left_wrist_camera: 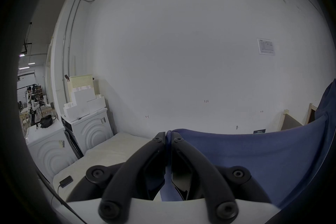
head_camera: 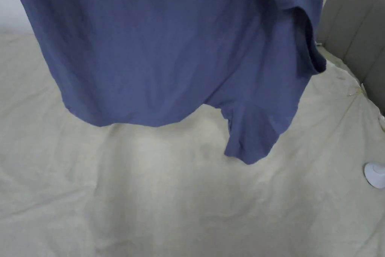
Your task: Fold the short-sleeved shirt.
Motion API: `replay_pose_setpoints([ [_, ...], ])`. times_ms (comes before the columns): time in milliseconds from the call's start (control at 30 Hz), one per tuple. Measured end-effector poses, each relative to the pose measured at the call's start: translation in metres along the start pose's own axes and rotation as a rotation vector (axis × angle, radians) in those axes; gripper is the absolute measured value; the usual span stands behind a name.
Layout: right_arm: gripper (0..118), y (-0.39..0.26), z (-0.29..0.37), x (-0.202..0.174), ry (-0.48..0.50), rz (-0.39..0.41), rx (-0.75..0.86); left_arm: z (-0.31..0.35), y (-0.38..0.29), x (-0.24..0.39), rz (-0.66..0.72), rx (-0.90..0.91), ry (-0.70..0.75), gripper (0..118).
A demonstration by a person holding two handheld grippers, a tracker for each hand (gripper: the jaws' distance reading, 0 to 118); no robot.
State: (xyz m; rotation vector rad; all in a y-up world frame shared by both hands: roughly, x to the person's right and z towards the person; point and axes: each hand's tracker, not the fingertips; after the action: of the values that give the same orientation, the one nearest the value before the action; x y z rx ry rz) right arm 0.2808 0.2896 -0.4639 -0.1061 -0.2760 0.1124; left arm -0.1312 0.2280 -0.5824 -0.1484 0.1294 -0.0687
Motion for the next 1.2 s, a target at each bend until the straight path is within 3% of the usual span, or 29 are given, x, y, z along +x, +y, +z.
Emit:
replay_pose_setpoints([
  [67,4,0.001,0.000,0.001,-0.015,-0.002,0.025,-0.019,0.004,0.007,-0.017,0.026,0.015,1],
  [133,4,0.020,-0.018,-0.037,-0.029,0.000,0.045,-0.035,0.004,0.013,-0.018,0.046,0.030,1],
  [233,4,0.014,-0.016,-0.039,-0.041,0.000,0.070,-0.056,0.002,0.017,0.035,0.050,0.036,1],
  [300,4,0.030,-0.056,-0.054,-0.047,0.000,0.081,-0.070,-0.003,0.020,0.064,0.062,0.045,1],
  [567,4,-0.016,-0.106,-0.067,-0.031,0.021,0.020,-0.115,-0.061,0.031,0.085,0.026,0.047,1],
  [633,4,-0.039,-0.116,-0.068,-0.020,0.008,-0.031,-0.124,-0.089,0.035,0.040,-0.015,0.046,1],
  [767,4,-0.107,-0.115,-0.074,0.064,-0.096,-0.129,-0.137,-0.151,0.038,-0.014,-0.149,0.044,1],
  [1000,4,-0.247,-0.123,-0.073,0.085,-0.107,-0.366,-0.120,-0.280,0.033,-0.108,-0.357,-0.016,1],
  [1200,4,-0.363,-0.088,-0.074,0.146,-0.112,-0.552,-0.076,-0.379,0.017,-0.119,-0.531,-0.063,1],
])
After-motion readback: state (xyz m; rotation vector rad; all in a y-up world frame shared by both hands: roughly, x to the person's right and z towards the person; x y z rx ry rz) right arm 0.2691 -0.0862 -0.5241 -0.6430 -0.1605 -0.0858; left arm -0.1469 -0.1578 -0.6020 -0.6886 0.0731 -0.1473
